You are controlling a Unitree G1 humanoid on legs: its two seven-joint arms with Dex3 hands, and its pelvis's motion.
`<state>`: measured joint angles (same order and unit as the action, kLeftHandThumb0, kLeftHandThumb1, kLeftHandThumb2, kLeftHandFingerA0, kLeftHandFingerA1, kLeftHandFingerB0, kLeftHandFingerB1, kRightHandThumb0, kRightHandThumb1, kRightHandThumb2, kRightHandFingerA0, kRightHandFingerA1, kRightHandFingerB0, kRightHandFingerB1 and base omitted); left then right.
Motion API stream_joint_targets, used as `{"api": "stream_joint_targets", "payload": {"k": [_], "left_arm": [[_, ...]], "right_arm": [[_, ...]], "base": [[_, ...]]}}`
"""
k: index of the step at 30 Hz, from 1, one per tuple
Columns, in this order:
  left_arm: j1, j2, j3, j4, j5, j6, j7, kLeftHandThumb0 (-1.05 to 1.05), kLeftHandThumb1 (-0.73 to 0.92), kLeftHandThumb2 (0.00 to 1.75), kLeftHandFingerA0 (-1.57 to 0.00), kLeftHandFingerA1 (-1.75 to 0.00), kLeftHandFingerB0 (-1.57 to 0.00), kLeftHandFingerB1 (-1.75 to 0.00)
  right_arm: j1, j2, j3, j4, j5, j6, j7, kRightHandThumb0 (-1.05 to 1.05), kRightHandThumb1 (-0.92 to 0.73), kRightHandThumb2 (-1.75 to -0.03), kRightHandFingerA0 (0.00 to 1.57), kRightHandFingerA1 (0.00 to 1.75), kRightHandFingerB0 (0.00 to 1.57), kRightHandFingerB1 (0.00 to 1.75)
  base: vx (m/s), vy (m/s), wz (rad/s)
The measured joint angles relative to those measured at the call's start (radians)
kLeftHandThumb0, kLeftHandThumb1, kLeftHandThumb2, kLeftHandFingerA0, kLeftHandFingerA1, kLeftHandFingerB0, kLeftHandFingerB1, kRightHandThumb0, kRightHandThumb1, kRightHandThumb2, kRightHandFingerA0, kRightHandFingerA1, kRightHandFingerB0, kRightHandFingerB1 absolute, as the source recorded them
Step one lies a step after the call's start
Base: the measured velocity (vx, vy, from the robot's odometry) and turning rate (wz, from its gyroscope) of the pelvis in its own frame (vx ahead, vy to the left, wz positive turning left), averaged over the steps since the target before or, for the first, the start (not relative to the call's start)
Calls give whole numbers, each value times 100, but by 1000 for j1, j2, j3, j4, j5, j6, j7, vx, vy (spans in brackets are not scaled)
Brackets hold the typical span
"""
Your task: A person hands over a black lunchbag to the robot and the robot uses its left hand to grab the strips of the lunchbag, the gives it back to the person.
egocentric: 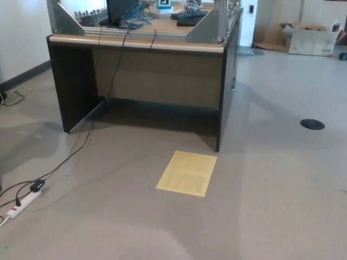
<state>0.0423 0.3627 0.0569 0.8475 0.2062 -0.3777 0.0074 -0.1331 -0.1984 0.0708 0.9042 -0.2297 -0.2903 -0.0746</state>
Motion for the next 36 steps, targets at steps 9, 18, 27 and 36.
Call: {"api": "stream_joint_targets", "payload": {"k": [9,18,27,36], "left_arm": [[-32,58,38,-177,-20,-122,-5,-68,45,80,-5,-32,-6,-33],[-175,113,56,-555,-36,-115,-42,-74,48,85,-5,-25,-10,-26],[-446,154,28,-908,-60,-9,-125,-77,49,83,-9,-23,-12,-25],[-671,130,-78,-1045,-70,135,-206,-72,46,86,0,-22,-14,-24]], "right_arm": [[-27,-1,8,18,-9,-105,-29,-57,-59,-97,49,60,34,51],[-70,-1,9,36,-16,-146,-41,-58,-71,-62,51,44,45,40],[-98,-1,10,58,-21,-182,-48,-57,-71,-61,50,42,47,40],[-100,-1,9,84,-21,-219,-52,-58,-58,-95,53,61,36,52]], "base": [[0,0,0],[0,0,0],[0,0,0],[0,0,0]]}}
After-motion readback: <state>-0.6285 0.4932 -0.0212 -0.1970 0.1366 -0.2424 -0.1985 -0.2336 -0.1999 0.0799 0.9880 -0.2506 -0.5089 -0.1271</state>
